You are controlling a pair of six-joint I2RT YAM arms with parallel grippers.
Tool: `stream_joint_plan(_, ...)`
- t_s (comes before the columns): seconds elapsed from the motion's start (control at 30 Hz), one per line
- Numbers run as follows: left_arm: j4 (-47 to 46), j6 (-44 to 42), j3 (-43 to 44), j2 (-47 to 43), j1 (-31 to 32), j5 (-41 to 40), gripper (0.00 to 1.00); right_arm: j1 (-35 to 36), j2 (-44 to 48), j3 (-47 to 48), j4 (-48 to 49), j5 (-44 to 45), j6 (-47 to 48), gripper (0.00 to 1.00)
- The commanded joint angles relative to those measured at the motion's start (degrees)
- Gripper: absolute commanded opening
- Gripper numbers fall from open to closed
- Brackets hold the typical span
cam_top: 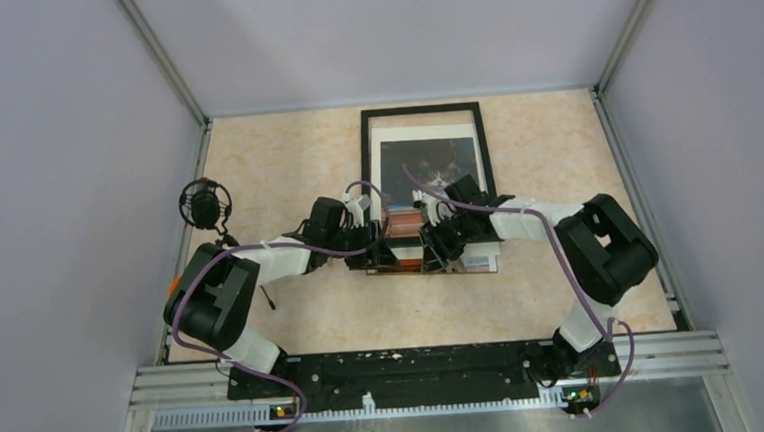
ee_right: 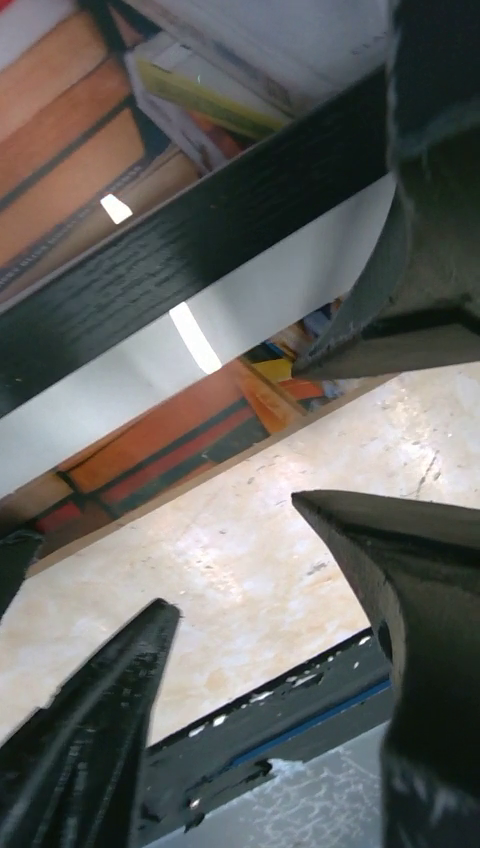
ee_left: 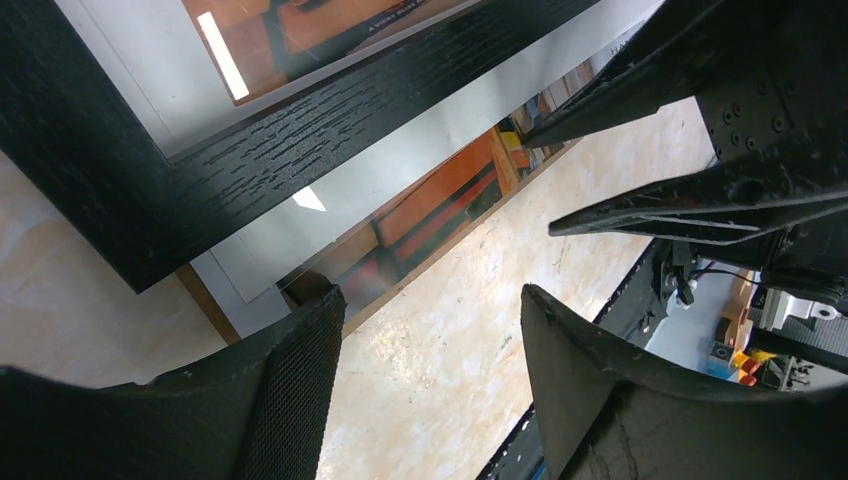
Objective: Take the photo out of the frame
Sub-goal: Pick up the photo from the photo frame.
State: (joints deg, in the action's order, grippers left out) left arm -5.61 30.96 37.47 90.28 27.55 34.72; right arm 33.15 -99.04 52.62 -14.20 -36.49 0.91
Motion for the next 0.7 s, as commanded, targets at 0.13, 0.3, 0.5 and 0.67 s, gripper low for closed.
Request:
stream_joint_plan(0.13, 4.21, -1.25, -1.35, 3.14, 0.31, -5.11, 0.69, 3.31, 9.43, -4.21, 9.29, 9.76, 3.02, 0.5)
stream_joint_plan(0.3, 4.29, -1.42, -0.74, 3.14, 0.24, -4.24, 0.69, 6.48, 10.99, -5.88, 11.2, 15.52, 7.22, 0.54)
stream_joint_plan(0.5, 8.66, -1.5, -0.52, -1.13, -0.03, -6.9, 0.73, 7.09, 7.02, -4.44, 7.81, 17.44, 10.07, 0.49)
stream_joint_plan(0.67, 12.38, -1.75, -1.4, -6.01, -1.75, -8.24, 0.73, 7.37, 3.0, -2.37, 5.42, 19.14, 9.57, 0.4)
